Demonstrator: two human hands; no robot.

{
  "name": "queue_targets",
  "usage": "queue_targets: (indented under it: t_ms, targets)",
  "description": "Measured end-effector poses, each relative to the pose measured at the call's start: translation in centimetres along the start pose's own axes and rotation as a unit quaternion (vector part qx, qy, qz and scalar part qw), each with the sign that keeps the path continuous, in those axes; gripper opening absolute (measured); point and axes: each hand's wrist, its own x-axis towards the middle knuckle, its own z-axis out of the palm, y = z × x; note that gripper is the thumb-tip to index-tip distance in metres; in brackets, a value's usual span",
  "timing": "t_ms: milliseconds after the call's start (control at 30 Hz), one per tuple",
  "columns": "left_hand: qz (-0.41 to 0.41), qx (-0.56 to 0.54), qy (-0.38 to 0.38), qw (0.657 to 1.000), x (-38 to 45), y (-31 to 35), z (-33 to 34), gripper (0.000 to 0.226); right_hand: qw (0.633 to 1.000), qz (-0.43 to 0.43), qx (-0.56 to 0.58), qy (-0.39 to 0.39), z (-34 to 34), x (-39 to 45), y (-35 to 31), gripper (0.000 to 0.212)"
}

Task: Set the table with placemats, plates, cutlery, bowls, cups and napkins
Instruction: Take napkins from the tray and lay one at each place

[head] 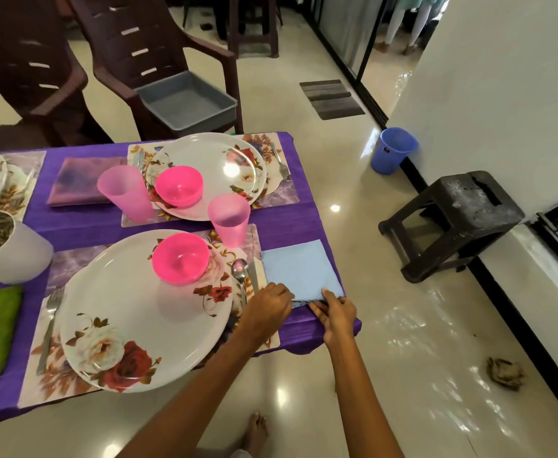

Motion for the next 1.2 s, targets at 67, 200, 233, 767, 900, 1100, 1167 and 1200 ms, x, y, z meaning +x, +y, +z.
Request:
queue_targets:
  t_ms: [67, 200, 233, 767, 900, 1100, 1167, 1200]
  targets:
    - [-0.005, -0.007, -0.004, 1.000, -0.5, 0.0, 0.6, 0.027, 1.000, -0.012, -0.008, 0.001, -0.1, 0.0, -0.1, 0.038]
    - [-0.004, 0.007, 0.003, 1.000, -1.0, -0.1, 0.9, 0.029, 0.999, -0.021, -0.036, 0.009, -0.4, 0.1, -0.3, 0.029]
    - [-0.008, 0.004, 0.009, 1.000, -1.2, 0.0, 0.9, 0.030, 0.999, -0.020, -0.047, 0.014, -0.6, 0.0, -0.4, 0.026]
    - [-0.316, -0.230, 0.305, 0.869, 1.2, -4.1, -4.6, 0.051, 0.831, -0.370, -0.407, -0.081, 4.3, -1.4, 0.0, 0.043]
    - [-0.434, -0.349, 0.391, 0.732, 3.9, -5.9, -7.3, 0.047, 0.795, -0.323, -0.446, -0.255, 12.0, 0.5, 0.7, 0.087]
    - [-0.469, -0.486, 0.347, 0.650, 5.8, -9.0, -9.0, 0.039, 0.805, -0.287, -0.405, -0.324, 17.2, 2.7, 1.2, 0.099]
    - [-0.480, -0.496, 0.311, 0.654, 6.0, -9.7, -9.0, 0.039, 0.805, -0.288, -0.402, -0.329, 17.5, 3.0, 1.5, 0.091]
    - [-0.485, -0.494, 0.298, 0.657, 5.9, -9.8, -9.0, 0.039, 0.804, -0.289, -0.401, -0.330, 17.4, 3.0, 1.6, 0.088]
